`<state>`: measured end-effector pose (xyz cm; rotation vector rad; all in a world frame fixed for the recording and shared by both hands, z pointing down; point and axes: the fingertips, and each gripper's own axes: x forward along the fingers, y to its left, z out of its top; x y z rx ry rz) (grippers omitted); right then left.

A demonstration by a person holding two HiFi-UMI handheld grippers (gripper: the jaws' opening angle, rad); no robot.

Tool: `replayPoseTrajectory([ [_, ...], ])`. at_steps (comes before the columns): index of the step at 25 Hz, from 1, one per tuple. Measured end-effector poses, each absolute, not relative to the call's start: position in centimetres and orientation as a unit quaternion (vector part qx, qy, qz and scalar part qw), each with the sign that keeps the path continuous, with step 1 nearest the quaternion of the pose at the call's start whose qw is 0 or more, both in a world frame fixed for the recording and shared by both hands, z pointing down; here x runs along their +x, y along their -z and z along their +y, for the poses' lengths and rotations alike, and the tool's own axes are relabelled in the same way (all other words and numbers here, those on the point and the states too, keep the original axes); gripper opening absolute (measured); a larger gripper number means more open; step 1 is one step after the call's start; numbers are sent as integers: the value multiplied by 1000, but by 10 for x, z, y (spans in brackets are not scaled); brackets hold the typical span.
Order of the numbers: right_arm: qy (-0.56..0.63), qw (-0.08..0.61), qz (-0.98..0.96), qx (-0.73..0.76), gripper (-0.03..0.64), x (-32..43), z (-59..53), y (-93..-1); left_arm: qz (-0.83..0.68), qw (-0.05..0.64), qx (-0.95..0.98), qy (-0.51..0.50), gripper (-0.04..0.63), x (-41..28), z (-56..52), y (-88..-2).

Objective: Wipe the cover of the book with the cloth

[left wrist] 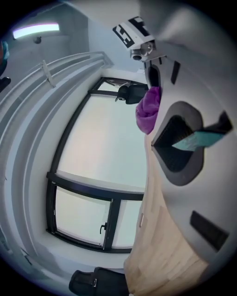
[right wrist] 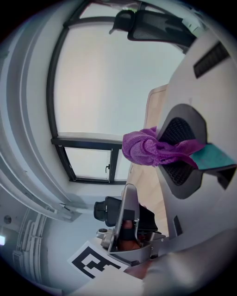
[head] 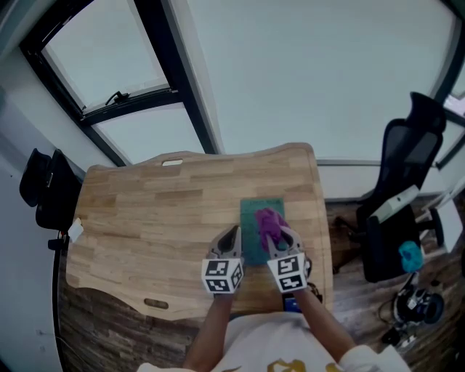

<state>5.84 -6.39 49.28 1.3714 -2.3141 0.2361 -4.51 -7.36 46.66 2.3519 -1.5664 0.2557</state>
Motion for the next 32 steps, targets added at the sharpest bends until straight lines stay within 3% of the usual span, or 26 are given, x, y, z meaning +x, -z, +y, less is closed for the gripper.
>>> replayPoseTrajectory([
  [10, -99, 183, -821, 532, 72, 87, -72, -480, -549, 169, 815, -82, 2, -53, -74, -462],
  [32, -107, 181, -822, 529, 72, 86, -68, -478, -531, 173, 827, -63, 2, -46, -62, -455],
])
